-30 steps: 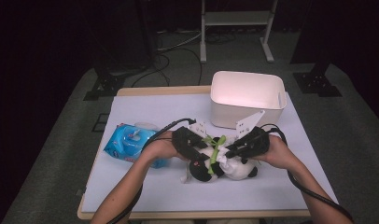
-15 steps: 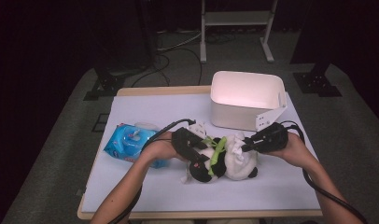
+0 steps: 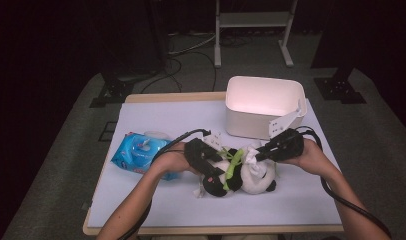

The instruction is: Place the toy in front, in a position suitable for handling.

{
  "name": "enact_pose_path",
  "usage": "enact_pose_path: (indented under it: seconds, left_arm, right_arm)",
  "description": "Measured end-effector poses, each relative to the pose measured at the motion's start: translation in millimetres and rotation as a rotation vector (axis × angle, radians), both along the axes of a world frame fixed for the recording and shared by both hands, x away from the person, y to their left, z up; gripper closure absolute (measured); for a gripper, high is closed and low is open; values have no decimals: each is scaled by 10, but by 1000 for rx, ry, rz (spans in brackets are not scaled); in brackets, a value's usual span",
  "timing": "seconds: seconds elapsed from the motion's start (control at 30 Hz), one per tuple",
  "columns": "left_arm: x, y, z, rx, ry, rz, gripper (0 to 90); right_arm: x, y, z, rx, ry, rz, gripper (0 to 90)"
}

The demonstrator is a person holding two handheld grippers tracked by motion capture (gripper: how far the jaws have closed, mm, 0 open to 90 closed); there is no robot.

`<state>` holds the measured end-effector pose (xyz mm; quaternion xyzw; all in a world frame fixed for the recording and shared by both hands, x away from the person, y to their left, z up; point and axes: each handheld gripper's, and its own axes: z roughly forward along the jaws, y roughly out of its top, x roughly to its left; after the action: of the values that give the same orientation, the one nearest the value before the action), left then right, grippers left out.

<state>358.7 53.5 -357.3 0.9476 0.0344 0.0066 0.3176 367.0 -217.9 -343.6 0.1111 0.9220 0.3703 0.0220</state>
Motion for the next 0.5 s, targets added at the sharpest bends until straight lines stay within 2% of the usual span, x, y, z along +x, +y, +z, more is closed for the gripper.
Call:
enact_pose_path:
  seconds: [0.3,0.5]
  left_arm:
    - [-37,10,15,1,-1,-11,522]
    - [-36,11,73,-19,29,-15,482]
  right_arm:
    - [72,143,39,-15,6,30,780]
    - [36,119,-78,10,42,22,784]
